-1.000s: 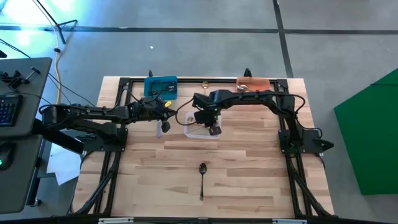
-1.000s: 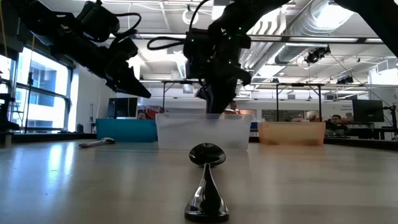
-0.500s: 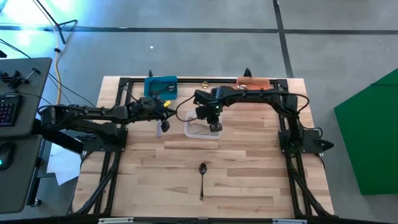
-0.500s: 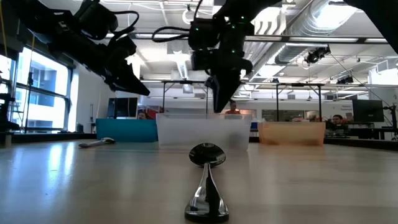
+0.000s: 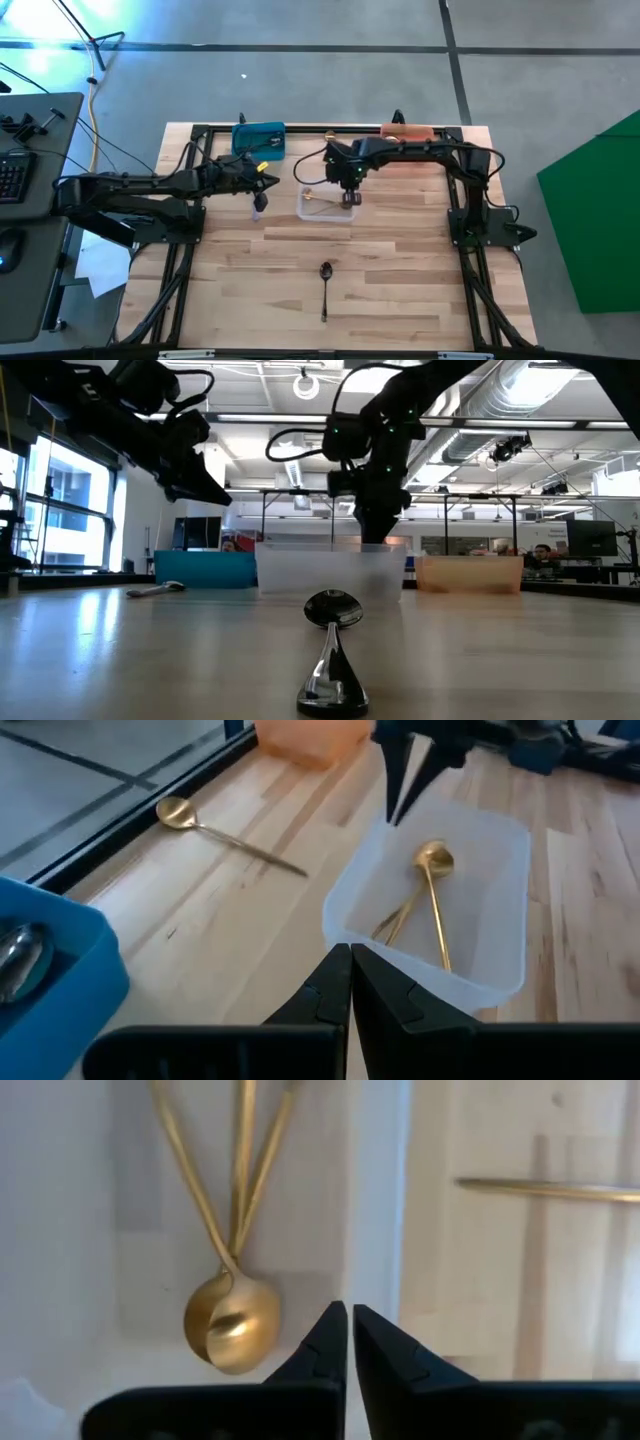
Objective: Sort silverware by color (type)
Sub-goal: Adjust the white bin, then put the purple spoon into the orange bin
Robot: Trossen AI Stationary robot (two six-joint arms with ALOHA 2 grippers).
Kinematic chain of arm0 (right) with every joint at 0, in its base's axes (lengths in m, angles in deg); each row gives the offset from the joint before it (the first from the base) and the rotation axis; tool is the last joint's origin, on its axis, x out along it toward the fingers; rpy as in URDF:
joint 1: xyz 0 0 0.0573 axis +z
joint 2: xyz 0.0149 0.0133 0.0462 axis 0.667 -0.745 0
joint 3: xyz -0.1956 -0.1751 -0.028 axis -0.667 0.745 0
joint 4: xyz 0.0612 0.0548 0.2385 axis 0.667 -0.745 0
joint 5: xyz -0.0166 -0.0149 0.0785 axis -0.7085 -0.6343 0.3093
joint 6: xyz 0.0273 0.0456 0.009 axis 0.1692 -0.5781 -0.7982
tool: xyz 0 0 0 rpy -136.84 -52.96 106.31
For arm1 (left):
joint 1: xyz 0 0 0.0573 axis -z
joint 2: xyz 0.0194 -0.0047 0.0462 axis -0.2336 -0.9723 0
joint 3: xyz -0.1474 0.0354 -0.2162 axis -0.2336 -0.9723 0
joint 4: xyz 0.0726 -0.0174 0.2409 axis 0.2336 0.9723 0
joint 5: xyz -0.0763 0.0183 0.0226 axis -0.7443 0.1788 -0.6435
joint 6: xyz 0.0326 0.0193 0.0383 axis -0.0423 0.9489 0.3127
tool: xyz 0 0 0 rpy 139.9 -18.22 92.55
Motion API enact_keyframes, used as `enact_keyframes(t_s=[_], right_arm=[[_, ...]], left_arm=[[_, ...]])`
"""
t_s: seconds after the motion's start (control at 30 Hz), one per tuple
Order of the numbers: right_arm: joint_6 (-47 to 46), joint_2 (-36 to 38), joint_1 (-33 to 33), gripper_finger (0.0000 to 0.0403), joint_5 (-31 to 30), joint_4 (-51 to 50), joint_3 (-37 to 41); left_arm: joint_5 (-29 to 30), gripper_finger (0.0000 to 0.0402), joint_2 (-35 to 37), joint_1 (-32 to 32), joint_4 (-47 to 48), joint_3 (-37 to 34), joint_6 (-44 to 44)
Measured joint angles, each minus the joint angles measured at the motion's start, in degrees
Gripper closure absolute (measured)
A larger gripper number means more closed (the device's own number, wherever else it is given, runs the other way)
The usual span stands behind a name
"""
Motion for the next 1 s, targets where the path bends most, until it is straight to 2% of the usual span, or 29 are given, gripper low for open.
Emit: enact_keyframes(t_s=[0.23,0.37,0.5,0.63,0.8,1.0], right_arm=[[1.16,0.21,-1.14,0.04,-1.33,1.2,-0.11],[1.65,3.77,-0.28,0.04,-1.75,1.1,-0.11],[-0.71,11.44,0.23,0.0402,-2.6,5.53,3.1],[-4.25,20.12,0.07,0.0403,-2.66,18.13,14.25],[-9.29,29.68,0.41,0.0403,-4.47,32.33,27.27],[-10.68,38.66,1.42,0.0403,-11.71,40.61,35.78]], left_arm=[[0.98,0.0399,0.13,0.0,1.58,0.0,-1.99],[1.08,0.0399,0.65,0.0,4.8,0.39,-3.48],[3.24,0.0399,2.17,0.0,18.8,4.68,-8.21],[7.24,0.0389,2.19,0.02,34.65,8.72,-15.97],[5.58,0.0338,0.61,0.13,42.88,8.83,-28.15],[7.23,0.025,-4.24,0.09,40.4,8.81,-34.82]])
